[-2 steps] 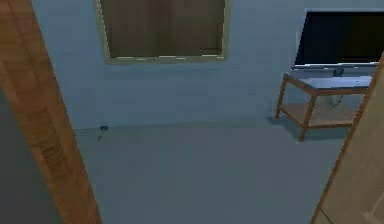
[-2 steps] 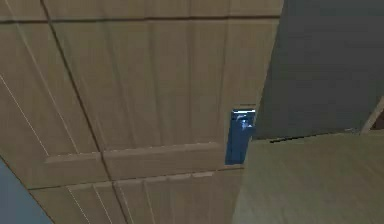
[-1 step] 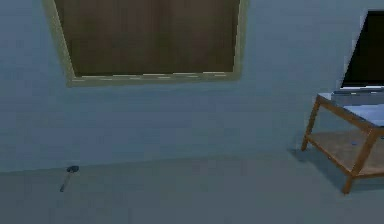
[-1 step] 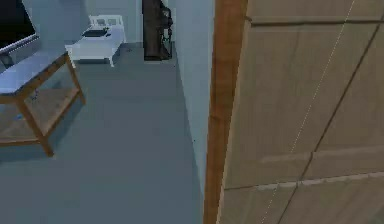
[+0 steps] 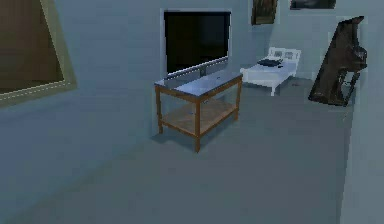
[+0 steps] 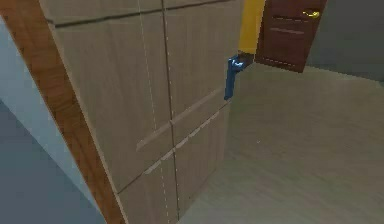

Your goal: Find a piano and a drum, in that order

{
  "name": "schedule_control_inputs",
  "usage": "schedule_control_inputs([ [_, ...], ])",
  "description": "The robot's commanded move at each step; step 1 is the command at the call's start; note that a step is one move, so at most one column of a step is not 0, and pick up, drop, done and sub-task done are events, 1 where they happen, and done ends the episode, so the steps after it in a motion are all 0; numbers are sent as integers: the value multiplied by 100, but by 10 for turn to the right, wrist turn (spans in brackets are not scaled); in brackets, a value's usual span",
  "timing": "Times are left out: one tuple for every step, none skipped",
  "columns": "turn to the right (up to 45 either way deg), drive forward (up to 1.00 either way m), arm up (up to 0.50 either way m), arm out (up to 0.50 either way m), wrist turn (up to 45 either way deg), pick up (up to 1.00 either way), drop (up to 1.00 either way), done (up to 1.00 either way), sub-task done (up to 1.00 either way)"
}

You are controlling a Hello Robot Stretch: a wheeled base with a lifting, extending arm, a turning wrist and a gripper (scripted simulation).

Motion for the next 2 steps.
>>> schedule_control_inputs([
  [150,0,0,0,0,0,0,0,0],
  [0,35,0,0,0,0,0,0,0],
])
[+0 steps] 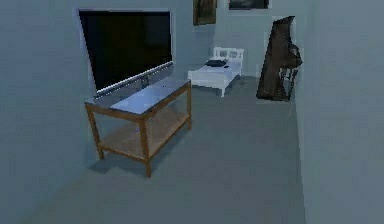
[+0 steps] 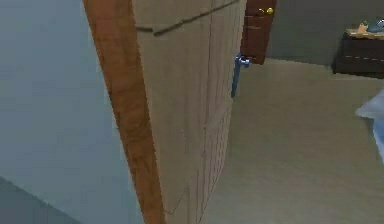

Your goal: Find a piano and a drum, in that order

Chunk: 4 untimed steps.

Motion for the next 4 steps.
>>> schedule_control_inputs([
  [210,0,0,0,0,0,0,0,0],
  [0,100,0,0,0,0,0,0,0],
  [0,100,0,0,0,0,0,0,0],
  [0,80,0,0,0,0,0,0,0],
])
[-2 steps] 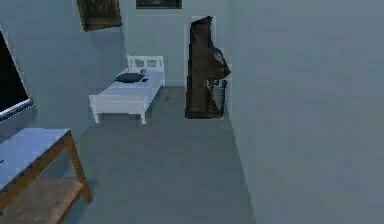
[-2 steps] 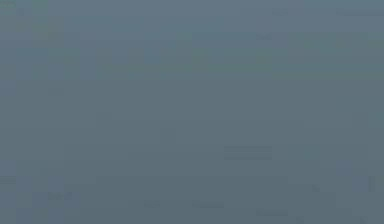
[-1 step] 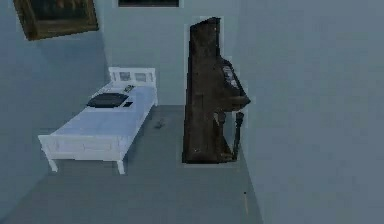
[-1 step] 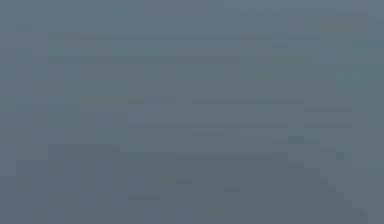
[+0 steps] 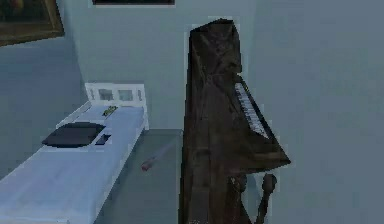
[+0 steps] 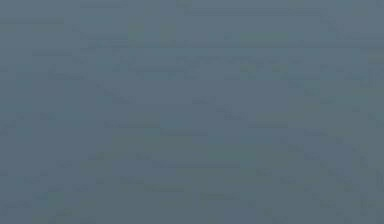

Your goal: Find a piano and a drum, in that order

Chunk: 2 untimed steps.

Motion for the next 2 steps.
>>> schedule_control_inputs([
  [0,0,0,0,0,0,0,0,100],
  [-450,0,0,0,0,0,0,0,0],
])
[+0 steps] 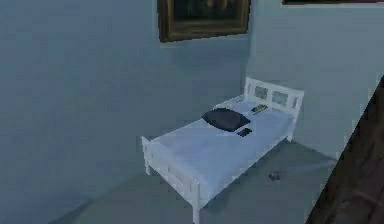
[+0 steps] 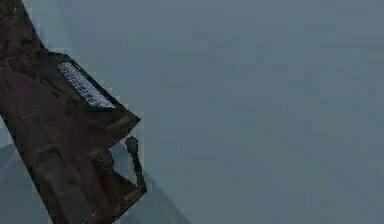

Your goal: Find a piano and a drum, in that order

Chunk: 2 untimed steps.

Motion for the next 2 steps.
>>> schedule_control_inputs([
  [-450,0,0,0,0,0,0,0,0],
  [-450,0,0,0,0,0,0,0,0],
])
